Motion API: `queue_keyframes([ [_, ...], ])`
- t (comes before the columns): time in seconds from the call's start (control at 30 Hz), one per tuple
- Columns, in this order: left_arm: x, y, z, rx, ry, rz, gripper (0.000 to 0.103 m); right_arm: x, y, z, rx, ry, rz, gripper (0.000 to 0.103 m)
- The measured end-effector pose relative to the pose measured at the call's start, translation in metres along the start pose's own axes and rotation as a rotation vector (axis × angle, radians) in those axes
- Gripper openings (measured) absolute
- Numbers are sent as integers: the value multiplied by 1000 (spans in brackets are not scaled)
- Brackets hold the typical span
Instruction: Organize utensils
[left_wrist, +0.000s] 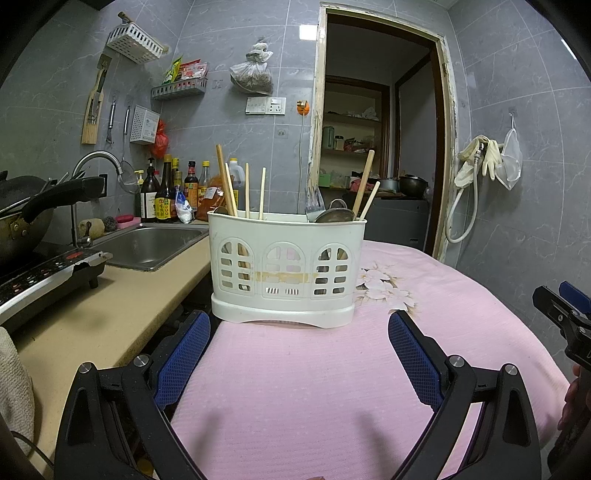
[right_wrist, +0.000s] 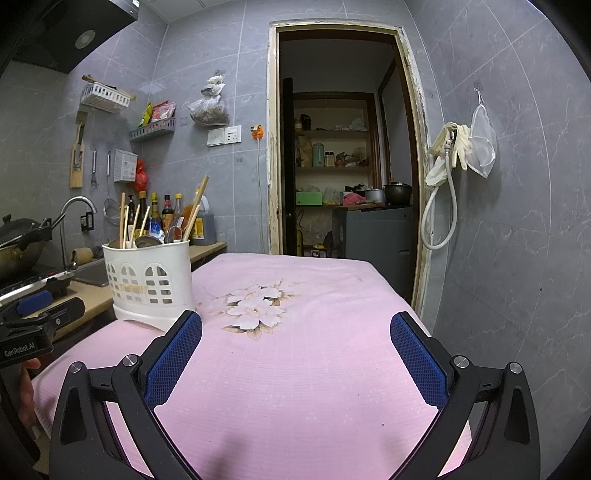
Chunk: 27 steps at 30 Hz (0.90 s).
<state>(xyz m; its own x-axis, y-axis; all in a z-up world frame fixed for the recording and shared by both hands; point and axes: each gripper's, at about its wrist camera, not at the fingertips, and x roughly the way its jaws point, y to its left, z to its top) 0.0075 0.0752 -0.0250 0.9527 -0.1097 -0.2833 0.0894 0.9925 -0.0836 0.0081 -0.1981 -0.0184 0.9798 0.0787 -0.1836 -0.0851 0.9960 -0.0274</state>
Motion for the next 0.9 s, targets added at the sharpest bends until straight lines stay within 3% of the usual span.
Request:
queue_keyframes([
  [0.9, -1, -1, -6, 21, -45, 78, 95, 0, 4, 0, 0, 5, -1, 103],
])
